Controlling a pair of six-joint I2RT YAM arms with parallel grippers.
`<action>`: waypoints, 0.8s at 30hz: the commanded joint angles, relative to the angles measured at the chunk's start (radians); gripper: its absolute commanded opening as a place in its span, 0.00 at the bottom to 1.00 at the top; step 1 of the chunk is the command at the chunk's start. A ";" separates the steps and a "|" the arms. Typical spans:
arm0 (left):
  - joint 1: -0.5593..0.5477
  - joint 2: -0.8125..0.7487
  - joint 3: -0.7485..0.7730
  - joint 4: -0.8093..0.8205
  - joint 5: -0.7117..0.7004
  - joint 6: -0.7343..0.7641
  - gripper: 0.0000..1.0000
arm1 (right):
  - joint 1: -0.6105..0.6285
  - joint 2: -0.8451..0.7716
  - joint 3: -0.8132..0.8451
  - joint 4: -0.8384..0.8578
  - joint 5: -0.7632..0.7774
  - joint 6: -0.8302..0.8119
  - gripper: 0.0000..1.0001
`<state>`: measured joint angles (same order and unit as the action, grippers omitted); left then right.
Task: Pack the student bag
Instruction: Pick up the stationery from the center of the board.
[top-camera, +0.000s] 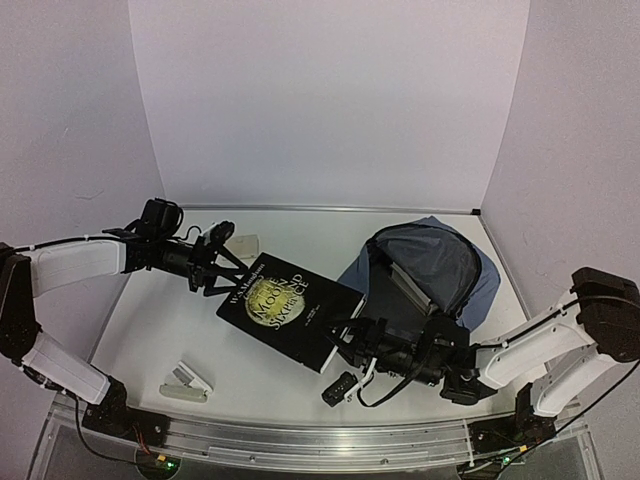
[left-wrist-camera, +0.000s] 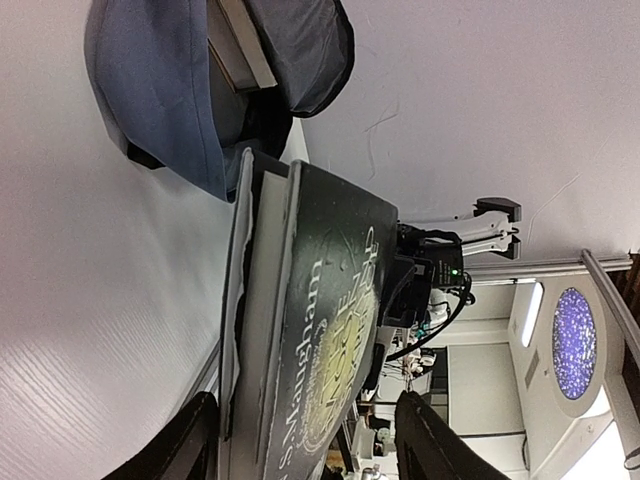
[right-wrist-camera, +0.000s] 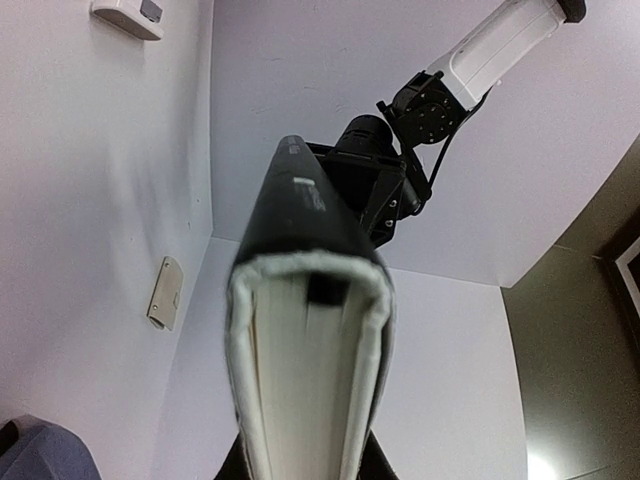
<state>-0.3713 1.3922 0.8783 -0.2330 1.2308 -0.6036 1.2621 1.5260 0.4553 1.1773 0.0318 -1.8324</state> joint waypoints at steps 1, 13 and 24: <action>-0.018 0.013 0.016 0.020 0.057 0.000 0.62 | 0.004 -0.009 0.083 0.355 -0.023 -0.006 0.00; -0.023 0.023 0.054 -0.153 -0.058 0.087 0.92 | 0.004 -0.036 0.056 0.356 -0.004 -0.006 0.00; -0.039 -0.007 -0.008 0.054 0.122 -0.023 0.53 | 0.005 -0.006 0.101 0.356 -0.020 -0.008 0.00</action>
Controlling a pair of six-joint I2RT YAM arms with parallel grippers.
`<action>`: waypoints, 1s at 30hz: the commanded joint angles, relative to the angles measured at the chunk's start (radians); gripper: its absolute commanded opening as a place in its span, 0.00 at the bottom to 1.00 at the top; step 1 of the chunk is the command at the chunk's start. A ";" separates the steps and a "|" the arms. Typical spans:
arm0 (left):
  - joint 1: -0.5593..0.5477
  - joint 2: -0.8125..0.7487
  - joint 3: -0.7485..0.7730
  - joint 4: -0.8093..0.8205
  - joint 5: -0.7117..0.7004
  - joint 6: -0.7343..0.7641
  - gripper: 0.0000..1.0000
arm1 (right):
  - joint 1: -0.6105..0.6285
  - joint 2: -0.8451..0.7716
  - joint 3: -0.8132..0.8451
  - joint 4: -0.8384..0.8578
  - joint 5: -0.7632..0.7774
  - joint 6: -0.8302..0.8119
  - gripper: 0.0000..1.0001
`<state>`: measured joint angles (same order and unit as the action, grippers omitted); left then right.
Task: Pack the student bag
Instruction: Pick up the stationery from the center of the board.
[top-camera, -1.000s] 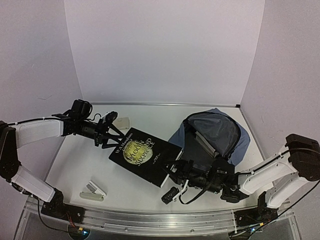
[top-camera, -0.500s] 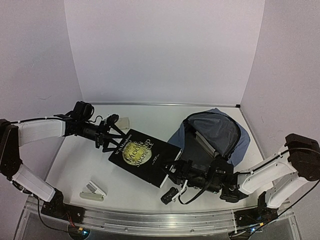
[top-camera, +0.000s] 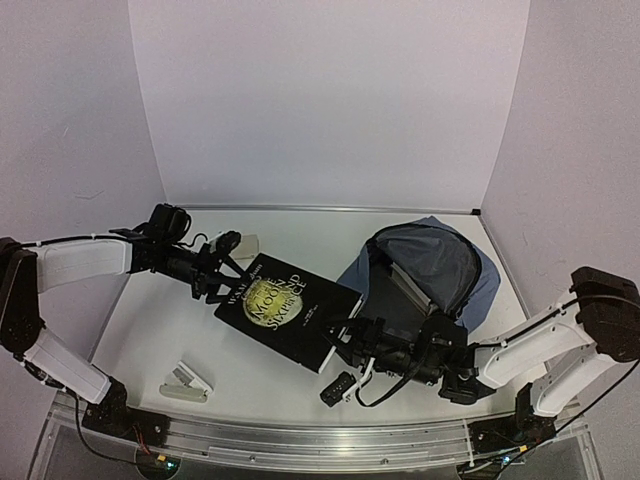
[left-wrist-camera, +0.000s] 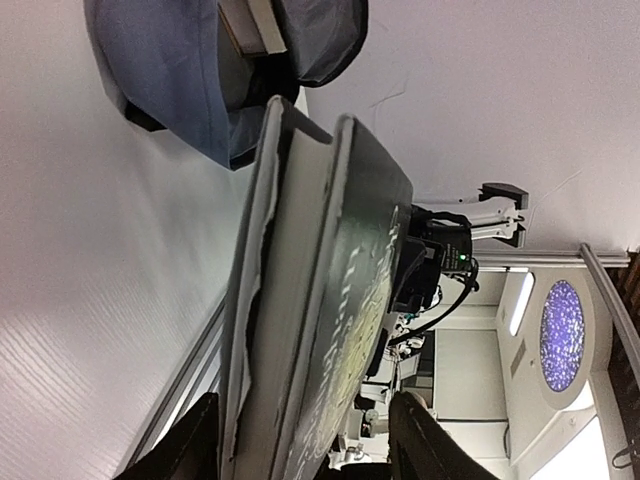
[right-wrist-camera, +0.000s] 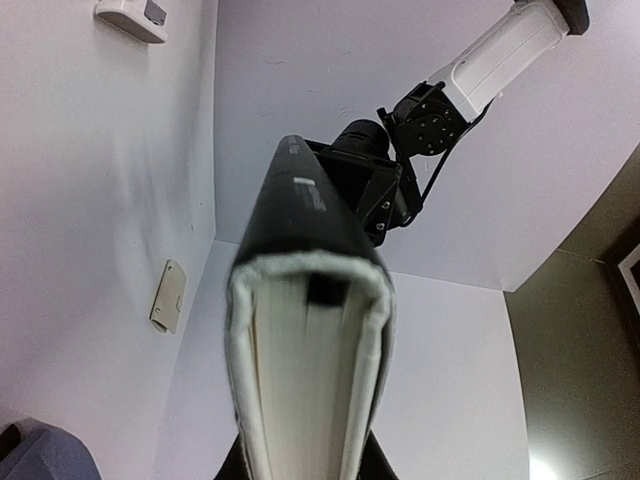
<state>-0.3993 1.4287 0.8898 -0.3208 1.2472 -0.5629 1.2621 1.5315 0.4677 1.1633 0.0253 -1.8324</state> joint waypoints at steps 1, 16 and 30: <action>-0.012 -0.047 -0.026 0.166 0.119 -0.086 0.52 | 0.004 -0.008 0.091 0.371 -0.017 -0.010 0.00; -0.038 -0.078 -0.068 0.366 0.190 -0.207 0.15 | 0.004 0.017 0.123 0.370 -0.010 -0.001 0.08; 0.034 -0.103 -0.073 0.526 0.049 -0.339 0.00 | -0.014 -0.073 -0.070 0.317 0.245 0.114 0.96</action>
<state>-0.4082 1.3735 0.7907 0.0832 1.3494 -0.8573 1.2608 1.5144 0.4510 1.2810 0.1131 -1.7911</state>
